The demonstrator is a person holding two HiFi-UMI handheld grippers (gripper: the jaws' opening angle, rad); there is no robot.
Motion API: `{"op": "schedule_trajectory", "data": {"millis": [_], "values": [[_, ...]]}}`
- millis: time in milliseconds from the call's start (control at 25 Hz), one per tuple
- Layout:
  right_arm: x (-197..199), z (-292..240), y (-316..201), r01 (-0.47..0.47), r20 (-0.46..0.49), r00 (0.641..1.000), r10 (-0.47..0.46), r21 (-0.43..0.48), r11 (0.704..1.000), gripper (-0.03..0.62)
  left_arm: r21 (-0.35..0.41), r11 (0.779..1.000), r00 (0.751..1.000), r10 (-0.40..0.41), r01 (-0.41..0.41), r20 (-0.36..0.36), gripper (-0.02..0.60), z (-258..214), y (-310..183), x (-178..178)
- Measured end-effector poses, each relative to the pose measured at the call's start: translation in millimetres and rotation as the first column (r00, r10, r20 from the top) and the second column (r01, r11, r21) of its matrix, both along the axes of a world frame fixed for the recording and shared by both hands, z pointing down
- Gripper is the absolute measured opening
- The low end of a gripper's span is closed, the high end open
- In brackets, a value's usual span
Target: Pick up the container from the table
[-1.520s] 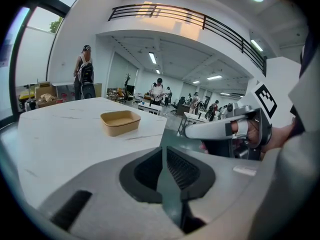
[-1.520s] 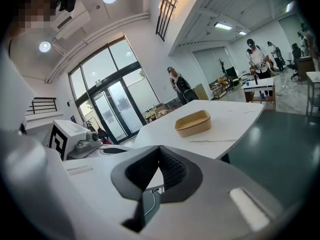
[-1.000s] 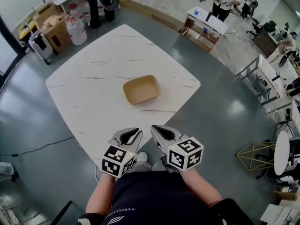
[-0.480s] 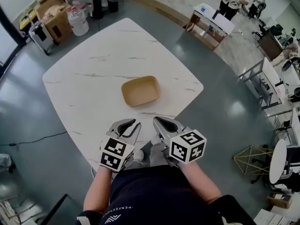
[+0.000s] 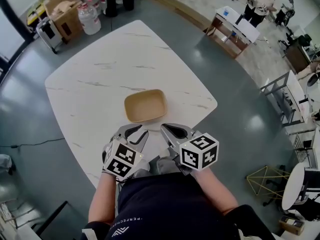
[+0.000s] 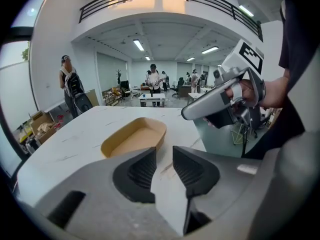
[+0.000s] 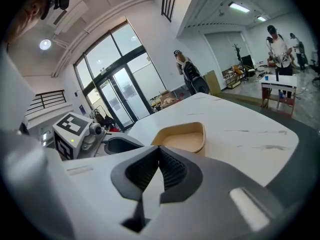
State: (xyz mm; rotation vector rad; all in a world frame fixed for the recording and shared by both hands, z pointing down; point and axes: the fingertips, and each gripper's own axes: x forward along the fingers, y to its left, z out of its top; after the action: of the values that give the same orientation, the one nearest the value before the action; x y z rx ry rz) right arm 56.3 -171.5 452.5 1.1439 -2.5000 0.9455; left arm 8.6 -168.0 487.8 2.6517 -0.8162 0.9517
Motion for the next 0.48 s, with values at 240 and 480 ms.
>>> {"op": "schedule_trajectory", "data": {"millis": [240,480], "values": [[3.7,9.7,-15.3,0.081,0.005,0.997,-0.081,-0.034,0.996,0.013,-0.029,0.998,0.994,0.062,-0.060,0.094,0.129,15.6,-15.6,10.2],[6.1,19.3,-30.9,0.137,0.004,0.991,-0.137,-0.067,0.988,0.017,0.000,0.990,0.971,0.137,-0.140,0.198,0.128,19.7,-37.4,11.5]]}}
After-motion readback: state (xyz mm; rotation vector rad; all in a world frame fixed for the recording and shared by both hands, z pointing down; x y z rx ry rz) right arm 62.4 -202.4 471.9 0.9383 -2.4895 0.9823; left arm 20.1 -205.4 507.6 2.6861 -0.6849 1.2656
